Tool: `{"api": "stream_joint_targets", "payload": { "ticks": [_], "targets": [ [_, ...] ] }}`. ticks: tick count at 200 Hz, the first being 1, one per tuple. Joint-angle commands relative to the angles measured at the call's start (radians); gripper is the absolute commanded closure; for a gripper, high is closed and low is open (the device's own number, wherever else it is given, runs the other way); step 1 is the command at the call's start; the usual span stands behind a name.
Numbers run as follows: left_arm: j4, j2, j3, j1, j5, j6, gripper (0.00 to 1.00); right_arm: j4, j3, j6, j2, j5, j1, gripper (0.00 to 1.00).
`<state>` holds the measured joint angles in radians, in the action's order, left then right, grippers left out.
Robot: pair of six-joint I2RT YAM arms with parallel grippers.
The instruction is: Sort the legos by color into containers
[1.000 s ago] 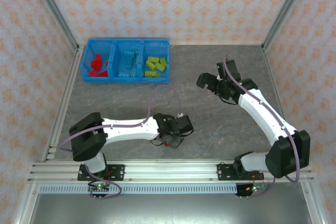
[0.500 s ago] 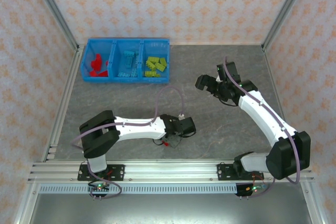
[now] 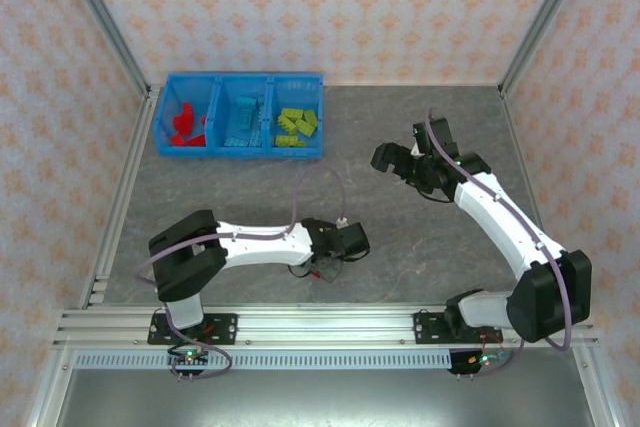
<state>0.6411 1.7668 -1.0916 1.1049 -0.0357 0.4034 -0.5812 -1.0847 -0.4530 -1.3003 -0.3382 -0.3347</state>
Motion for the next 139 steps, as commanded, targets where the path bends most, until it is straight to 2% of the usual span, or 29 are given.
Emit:
{"api": "stream_joint_targets", "payload": {
  "ticks": [1,35,59,99,139],
  "targets": [
    [-0.067,-0.057,0.05,-0.042,0.059,0.042,0.73,0.009,0.002,-0.011,0.007,-0.019,-0.001,0.01],
    [-0.102,-0.195,0.045,-0.172,0.036,0.018,0.73,0.049,0.028,-0.023,0.013,-0.148,-0.003,0.01],
    [-0.116,-0.262,-0.008,-0.33,0.039,-0.022,0.73,0.113,0.071,-0.041,0.024,-0.265,-0.023,0.0],
    [-0.161,-0.286,-0.106,-0.589,0.036,-0.084,0.74,0.148,0.085,-0.037,0.035,-0.28,-0.1,0.0],
    [-0.158,-0.225,-0.279,-0.876,0.053,-0.117,0.74,0.154,0.074,-0.054,0.018,-0.254,-0.116,0.01]
  ]
}}
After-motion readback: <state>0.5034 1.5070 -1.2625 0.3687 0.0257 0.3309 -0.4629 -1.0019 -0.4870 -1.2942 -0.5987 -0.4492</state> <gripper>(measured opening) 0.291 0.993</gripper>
